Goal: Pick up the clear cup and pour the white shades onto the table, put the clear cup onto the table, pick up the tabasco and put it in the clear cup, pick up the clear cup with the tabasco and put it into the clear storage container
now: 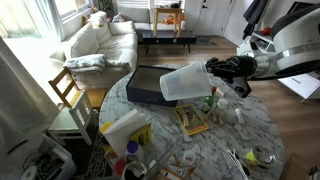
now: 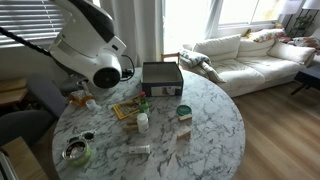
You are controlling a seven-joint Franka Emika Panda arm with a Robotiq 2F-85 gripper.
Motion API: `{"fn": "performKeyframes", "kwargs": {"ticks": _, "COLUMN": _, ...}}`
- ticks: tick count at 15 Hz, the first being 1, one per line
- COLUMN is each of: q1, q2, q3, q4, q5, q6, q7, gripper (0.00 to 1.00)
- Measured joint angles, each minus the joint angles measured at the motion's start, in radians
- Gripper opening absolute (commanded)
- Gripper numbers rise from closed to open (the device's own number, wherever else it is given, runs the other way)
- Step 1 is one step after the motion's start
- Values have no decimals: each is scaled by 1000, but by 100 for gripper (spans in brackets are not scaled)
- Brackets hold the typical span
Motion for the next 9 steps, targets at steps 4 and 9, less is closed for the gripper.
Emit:
{"fn": "performKeyframes", "kwargs": {"ticks": 4, "q1": 8, "q2": -60, "q3": 46, "q4": 9, "q5": -176, "q6": 136, "q7": 173, "gripper": 1}}
{"fn": "performKeyframes", "kwargs": {"ticks": 9, "q1": 8, "q2": -98, "q3": 77, "q4": 12, "q5": -426, "q6": 252, "q7": 404, "gripper": 1}}
